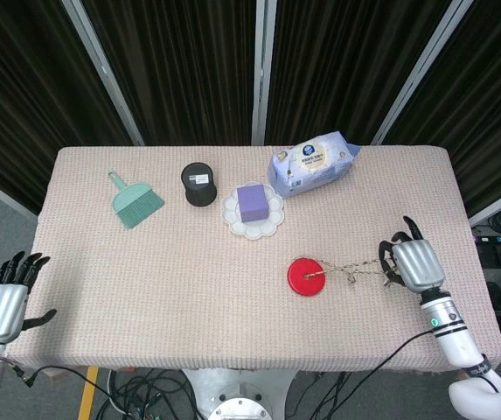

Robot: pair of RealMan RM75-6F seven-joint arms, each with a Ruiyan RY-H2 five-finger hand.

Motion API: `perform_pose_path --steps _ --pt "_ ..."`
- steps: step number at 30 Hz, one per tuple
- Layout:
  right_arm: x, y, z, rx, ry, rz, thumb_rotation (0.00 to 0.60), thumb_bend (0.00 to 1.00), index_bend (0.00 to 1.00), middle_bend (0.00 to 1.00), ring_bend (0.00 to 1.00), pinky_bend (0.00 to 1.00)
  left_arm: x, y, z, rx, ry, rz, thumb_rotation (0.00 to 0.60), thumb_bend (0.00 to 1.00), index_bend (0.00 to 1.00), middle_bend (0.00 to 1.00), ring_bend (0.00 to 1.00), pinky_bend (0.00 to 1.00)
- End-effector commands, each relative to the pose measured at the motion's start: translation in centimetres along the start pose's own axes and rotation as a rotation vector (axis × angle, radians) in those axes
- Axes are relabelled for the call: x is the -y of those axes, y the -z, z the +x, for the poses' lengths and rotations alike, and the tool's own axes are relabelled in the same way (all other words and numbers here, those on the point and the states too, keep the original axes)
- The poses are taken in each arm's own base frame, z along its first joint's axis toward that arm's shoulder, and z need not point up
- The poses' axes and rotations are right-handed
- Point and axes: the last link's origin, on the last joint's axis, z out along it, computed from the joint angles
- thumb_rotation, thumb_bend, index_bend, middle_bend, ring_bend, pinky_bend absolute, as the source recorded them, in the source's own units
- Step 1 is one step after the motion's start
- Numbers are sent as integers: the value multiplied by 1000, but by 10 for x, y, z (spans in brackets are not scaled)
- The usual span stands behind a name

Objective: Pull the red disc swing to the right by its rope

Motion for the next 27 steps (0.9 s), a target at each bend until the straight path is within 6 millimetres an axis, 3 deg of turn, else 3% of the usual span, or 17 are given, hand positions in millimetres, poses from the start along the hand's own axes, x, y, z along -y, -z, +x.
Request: perform_pose_path --steps 1,13,17,21,27 --pt "-17 8 2 -7 4 -39 600 522 996 905 333 0 -1 0 0 -1 0 -3 600 22 154 118 50 134" --pt "-59 26 6 -30 -1 -150 600 525 1000 908 334 0 -2 -1 1 6 -8 -6 600 22 154 118 50 134" --pt "-64 26 9 -51 -10 -168 600 526 1000 908 333 0 -4 1 -1 7 -5 -8 600 21 154 118 50 134" --pt "-52 24 6 -46 -27 -128 600 527 1000 908 333 0 -5 -2 -2 9 -4 -14 600 22 154 118 50 134" --pt "-4 12 6 -89 -91 15 600 528 1000 908 333 0 -6 -2 -2 9 -5 -13 600 22 154 118 50 134"
